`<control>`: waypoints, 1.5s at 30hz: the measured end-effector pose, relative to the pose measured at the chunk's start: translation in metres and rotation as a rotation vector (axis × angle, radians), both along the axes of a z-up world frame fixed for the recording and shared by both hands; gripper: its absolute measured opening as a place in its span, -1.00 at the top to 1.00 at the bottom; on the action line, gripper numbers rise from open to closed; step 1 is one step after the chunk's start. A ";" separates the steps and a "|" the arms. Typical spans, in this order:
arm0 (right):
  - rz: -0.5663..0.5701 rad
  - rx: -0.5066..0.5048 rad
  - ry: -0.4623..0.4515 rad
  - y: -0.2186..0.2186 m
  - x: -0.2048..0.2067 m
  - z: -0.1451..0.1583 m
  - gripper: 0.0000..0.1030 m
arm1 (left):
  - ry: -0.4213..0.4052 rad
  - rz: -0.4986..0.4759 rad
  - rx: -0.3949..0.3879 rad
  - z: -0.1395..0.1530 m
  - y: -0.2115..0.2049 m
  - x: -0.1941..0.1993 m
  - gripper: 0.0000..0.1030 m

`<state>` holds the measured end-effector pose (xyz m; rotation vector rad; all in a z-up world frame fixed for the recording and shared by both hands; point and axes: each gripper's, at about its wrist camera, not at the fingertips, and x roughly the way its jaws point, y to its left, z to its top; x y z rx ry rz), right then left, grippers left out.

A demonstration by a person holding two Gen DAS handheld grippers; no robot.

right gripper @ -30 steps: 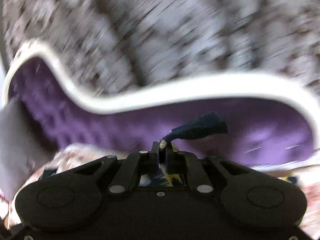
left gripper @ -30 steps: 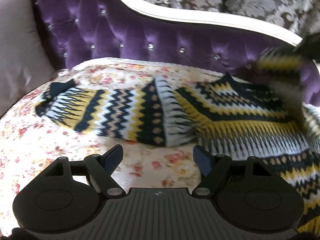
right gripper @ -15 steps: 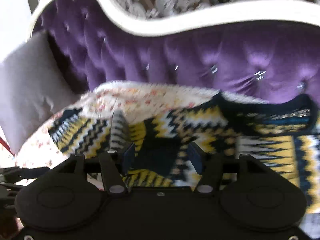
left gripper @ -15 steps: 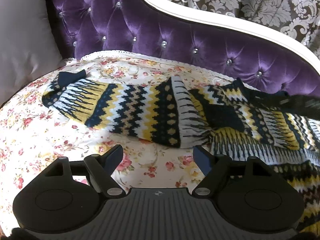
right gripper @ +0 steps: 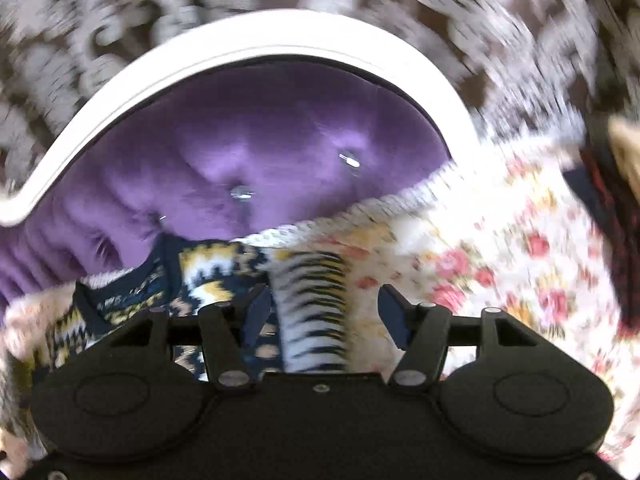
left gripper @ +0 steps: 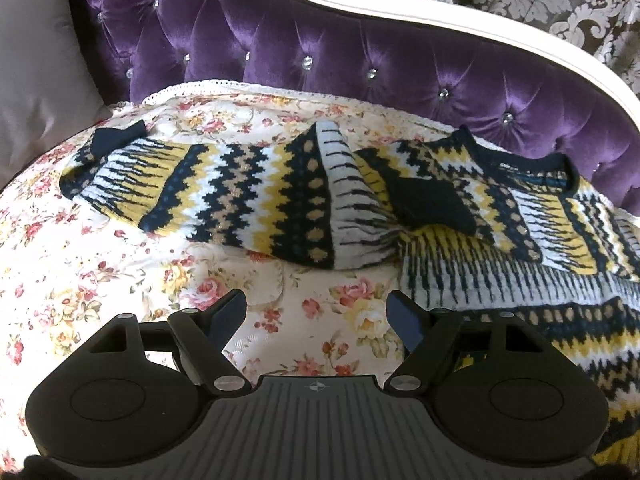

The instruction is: Fold small clothes

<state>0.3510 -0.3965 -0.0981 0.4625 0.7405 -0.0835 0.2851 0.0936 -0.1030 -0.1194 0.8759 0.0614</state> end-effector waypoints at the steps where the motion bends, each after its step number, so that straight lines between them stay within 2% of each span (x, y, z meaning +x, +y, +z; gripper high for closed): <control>1: 0.002 0.028 0.003 -0.002 0.001 -0.005 -0.27 | 0.004 0.002 0.001 -0.002 0.000 0.001 -0.48; 5: 0.037 0.087 0.028 0.006 0.011 -0.022 -0.21 | 0.017 0.004 0.004 -0.006 -0.002 0.003 -0.48; 7: 0.059 0.099 0.027 0.011 0.014 -0.028 0.04 | 0.018 0.001 0.007 -0.007 -0.003 0.003 -0.48; 8: 0.069 0.097 0.029 0.015 0.015 -0.029 0.41 | 0.019 0.001 0.008 -0.008 -0.004 0.003 -0.48; 9: 0.084 0.095 0.034 0.018 0.017 -0.030 0.68 | 0.018 0.002 0.008 -0.008 -0.004 0.003 -0.48; 10: 0.097 0.057 0.035 0.025 0.016 -0.028 0.69 | 0.017 0.003 0.008 -0.008 -0.004 0.004 -0.48; 12: 0.125 -0.133 0.029 0.041 0.013 -0.016 0.74 | 0.017 0.006 0.009 -0.008 -0.005 0.004 -0.48; 13: 0.112 -0.265 0.034 0.050 0.011 -0.009 0.74 | 0.016 0.006 0.009 -0.008 -0.005 0.004 -0.48; 14: 0.102 -0.341 0.036 0.053 0.010 -0.006 0.74 | 0.016 0.005 0.009 -0.008 -0.004 0.005 -0.48; 15: 0.098 -0.375 0.043 0.053 0.010 -0.005 0.74 | 0.017 0.004 0.011 -0.009 -0.004 0.005 -0.48; 17: 0.098 -0.353 0.078 0.052 0.016 -0.013 0.73 | 0.021 0.007 0.012 -0.010 -0.003 0.006 -0.48; 20: 0.076 -0.374 0.075 0.058 0.017 -0.014 0.42 | 0.022 0.028 0.004 -0.011 0.003 0.006 -0.48; 21: 0.053 -0.374 0.041 0.060 0.010 -0.008 0.09 | 0.019 0.036 0.002 -0.011 0.005 0.006 -0.48; 23: 0.016 -0.375 -0.056 0.071 -0.007 0.008 -0.25 | 0.008 0.058 0.002 -0.010 0.012 0.005 -0.48; 24: 0.016 -0.375 -0.090 0.077 -0.014 0.015 -0.34 | 0.003 0.070 0.001 -0.009 0.014 0.005 -0.48; 27: 0.116 -0.276 -0.144 0.103 -0.030 0.031 -0.36 | -0.016 0.090 -0.014 -0.008 0.024 0.005 -0.48; 29: 0.206 -0.206 -0.141 0.128 -0.037 0.027 -0.40 | -0.026 0.093 -0.027 -0.009 0.031 0.005 -0.48; 32: 0.319 -0.172 -0.112 0.167 -0.046 0.013 -0.40 | -0.044 0.112 -0.028 -0.011 0.044 0.003 -0.48; 35: 0.427 -0.191 -0.080 0.207 -0.056 -0.004 -0.40 | -0.065 0.133 -0.033 -0.012 0.060 0.002 -0.48; 37: 0.477 -0.212 -0.073 0.226 -0.063 -0.013 -0.41 | -0.085 0.145 -0.070 -0.011 0.073 0.000 -0.48; 39: 0.492 -0.247 -0.091 0.238 -0.069 -0.017 -0.61 | -0.095 0.154 -0.121 -0.012 0.086 0.001 -0.48; 40: 0.501 -0.273 -0.104 0.242 -0.071 -0.018 -0.65 | -0.091 0.164 -0.138 -0.012 0.093 0.003 -0.49; 43: 0.507 -0.300 -0.109 0.247 -0.072 -0.020 -0.71 | -0.106 0.209 -0.104 -0.011 0.111 0.009 -0.49; 45: 0.515 -0.285 -0.104 0.245 -0.068 -0.023 -0.99 | -0.134 0.240 -0.066 -0.008 0.125 0.011 -0.49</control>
